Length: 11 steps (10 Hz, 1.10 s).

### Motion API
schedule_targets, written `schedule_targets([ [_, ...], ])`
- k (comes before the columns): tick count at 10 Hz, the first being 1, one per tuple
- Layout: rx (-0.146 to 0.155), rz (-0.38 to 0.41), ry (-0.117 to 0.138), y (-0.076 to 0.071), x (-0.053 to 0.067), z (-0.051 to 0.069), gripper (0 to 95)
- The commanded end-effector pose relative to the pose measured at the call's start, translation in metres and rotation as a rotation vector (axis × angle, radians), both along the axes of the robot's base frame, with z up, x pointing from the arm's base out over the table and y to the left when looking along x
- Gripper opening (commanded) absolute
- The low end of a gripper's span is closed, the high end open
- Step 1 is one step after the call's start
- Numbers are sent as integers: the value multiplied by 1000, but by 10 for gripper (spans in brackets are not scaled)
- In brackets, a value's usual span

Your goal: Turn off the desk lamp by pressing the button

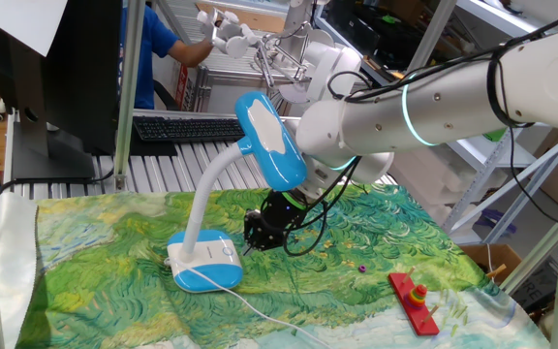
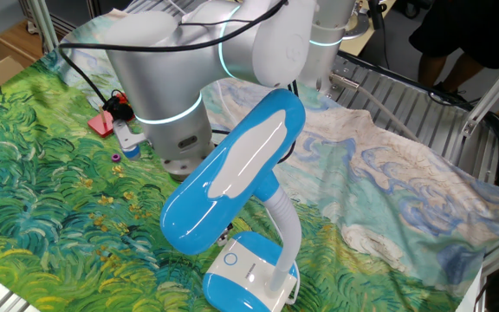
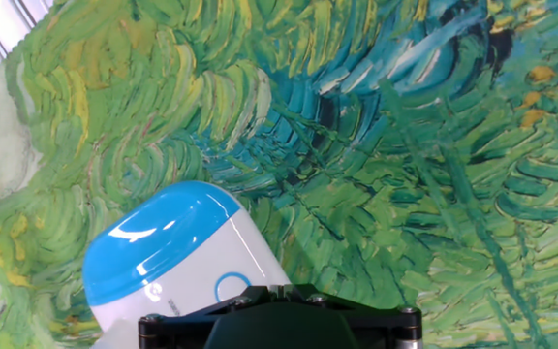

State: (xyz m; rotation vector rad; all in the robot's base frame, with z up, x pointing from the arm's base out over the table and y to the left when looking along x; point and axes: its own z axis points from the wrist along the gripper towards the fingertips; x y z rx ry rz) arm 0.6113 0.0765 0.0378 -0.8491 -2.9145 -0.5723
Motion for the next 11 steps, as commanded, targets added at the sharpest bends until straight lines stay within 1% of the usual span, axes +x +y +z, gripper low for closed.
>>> schedule_targets([
  [1,1,-2,1,0,0,0,0],
  [3,6,-5,4,0,-2,4,0],
  [5,10,2,2,0,-4,12,0],
  [6,11,6,1,1,-4,13,0],
  [8,22,7,0,1,-5,15,0],
  [10,33,7,1,1,-8,22,0],
  [11,36,7,1,3,-9,24,0],
])
